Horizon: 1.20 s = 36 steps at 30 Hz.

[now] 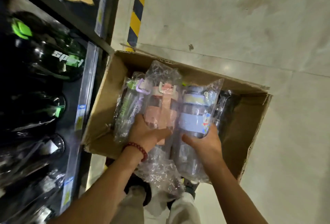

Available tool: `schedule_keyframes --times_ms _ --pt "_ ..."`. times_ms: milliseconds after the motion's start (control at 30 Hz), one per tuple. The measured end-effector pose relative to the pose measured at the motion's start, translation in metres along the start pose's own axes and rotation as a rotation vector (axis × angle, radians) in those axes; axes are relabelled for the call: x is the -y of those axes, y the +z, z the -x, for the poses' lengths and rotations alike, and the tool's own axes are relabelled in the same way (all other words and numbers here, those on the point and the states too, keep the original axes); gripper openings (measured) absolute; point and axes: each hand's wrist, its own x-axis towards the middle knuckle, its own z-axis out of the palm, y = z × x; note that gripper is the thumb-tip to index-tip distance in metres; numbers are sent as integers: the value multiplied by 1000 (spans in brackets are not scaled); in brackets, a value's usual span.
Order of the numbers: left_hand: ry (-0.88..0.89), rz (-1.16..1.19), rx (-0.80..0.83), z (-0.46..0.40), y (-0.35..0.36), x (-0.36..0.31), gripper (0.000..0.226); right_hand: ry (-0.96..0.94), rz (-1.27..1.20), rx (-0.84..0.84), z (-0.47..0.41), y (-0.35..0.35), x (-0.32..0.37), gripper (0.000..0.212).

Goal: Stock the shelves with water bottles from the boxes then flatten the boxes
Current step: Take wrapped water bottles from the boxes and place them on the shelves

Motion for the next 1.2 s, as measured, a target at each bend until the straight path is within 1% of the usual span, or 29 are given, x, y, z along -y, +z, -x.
schedule_keyframes --times_ms 100,200,233,333,367,433,500,533,633,733,800,900,1033,1133,1200 --pt "73 73 -18 33 -20 -23 53 -53 31 7 32 -2 30 57" --pt "153 186 -22 74 -50 -54 50 -146 40 8 74 -7 74 59" --pt "180 216 -33 88 -61 -63 55 -179 49 6 89 -10 89 62" --pt "210 271 -100 133 -96 -91 84 -290 33 16 130 -15 135 62" --pt "232 279 -135 148 -109 -98 87 -316 20 22 145 -16 150 62" --pt "267 288 -180 182 -135 -115 84 -351 -1 27 176 -16 179 60" --pt "315 299 -197 218 -161 -129 87 -385 -1 22 210 -16 207 59" --pt "337 318 -200 237 -175 -136 88 -404 -13 28 228 -15 220 60" --pt "385 388 -252 297 -214 -152 80 -442 -49 84 285 -9 253 71" --pt "413 413 -310 356 -249 -161 81 -501 -80 146 342 1 279 76" --pt "447 432 -362 384 -270 -157 81 -563 -66 193 376 7 293 84" --pt "479 473 -414 422 -288 -154 87 -629 -51 238 414 11 311 91" --pt "519 599 -463 454 -301 -153 77 -701 39 266 442 13 330 97" --pt "486 672 -536 462 -312 -146 85 -745 86 305 449 19 340 98" --pt "442 760 -615 469 -319 -141 84 -775 129 372 451 27 348 98"
